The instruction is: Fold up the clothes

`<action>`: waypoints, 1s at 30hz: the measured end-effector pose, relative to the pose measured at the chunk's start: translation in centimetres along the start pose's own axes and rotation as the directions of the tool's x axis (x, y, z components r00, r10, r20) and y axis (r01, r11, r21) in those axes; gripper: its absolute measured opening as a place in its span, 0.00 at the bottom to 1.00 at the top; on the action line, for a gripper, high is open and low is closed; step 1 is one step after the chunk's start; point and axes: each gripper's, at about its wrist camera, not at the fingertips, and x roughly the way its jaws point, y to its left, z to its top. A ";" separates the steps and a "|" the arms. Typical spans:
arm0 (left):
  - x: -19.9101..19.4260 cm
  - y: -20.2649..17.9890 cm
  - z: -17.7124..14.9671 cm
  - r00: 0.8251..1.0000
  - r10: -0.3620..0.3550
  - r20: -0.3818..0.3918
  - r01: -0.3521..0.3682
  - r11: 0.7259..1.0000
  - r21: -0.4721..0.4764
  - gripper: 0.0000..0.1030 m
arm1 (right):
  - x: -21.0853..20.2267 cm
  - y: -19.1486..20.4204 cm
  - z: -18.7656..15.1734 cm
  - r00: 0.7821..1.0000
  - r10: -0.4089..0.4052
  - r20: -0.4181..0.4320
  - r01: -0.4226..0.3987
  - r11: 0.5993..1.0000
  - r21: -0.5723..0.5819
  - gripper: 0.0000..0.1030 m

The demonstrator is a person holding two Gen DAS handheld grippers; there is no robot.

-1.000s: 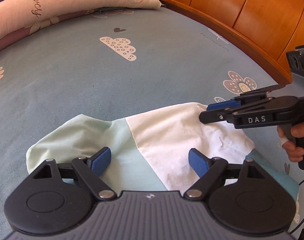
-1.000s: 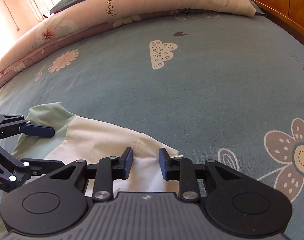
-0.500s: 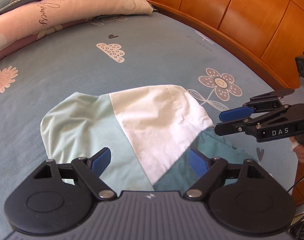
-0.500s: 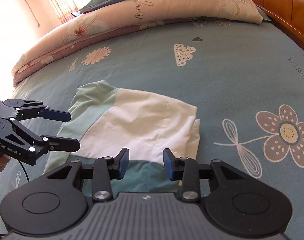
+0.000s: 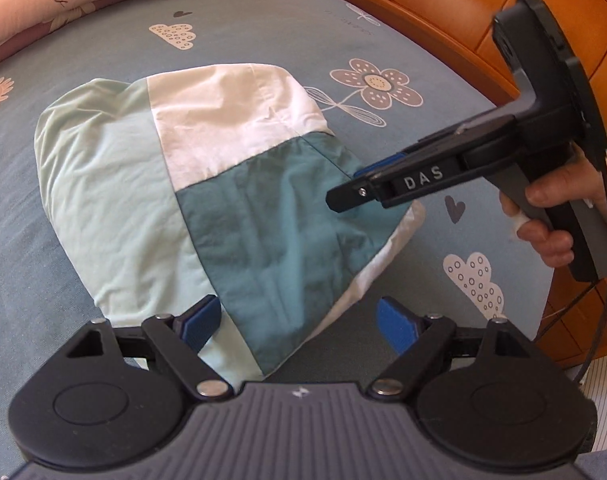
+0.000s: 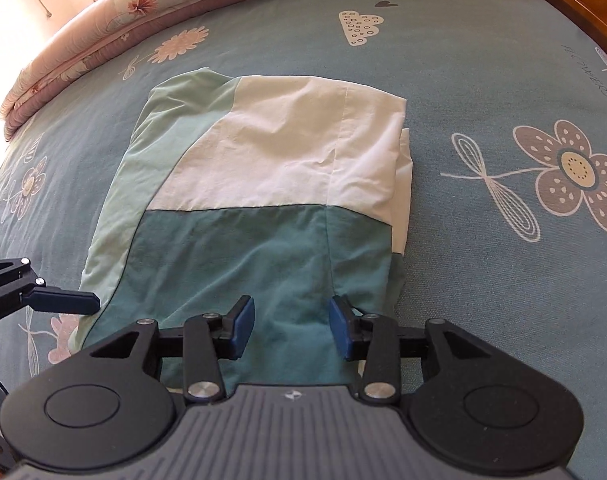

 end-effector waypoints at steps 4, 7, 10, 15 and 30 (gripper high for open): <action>1.3 -1.2 -0.7 0.998 -0.045 -0.033 0.046 0.998 0.043 0.84 | 0.3 -0.2 -0.2 1.000 -0.012 -0.008 0.012 1.000 0.000 0.44; 1.9 -2.2 -0.9 0.989 -0.123 -0.083 0.128 0.991 0.049 0.84 | 0.1 -0.2 -0.4 1.000 -0.018 -0.010 0.018 1.000 0.000 0.44; 0.8 -3.0 -1.0 0.990 -0.127 -0.067 0.133 0.987 0.093 0.84 | -0.8 -0.6 -0.8 1.000 -0.024 -0.011 0.025 0.999 0.026 0.44; -0.9 -3.0 -0.4 0.994 -0.100 0.039 0.094 0.986 0.139 0.84 | -3.0 -2.0 -2.3 0.999 -0.033 0.022 0.031 0.996 0.089 0.55; 6.4 -5.4 2.0 0.993 -0.108 0.038 0.102 0.985 0.139 0.85 | -1.1 -5.0 -3.8 0.999 0.053 -0.010 -0.050 0.981 0.188 0.13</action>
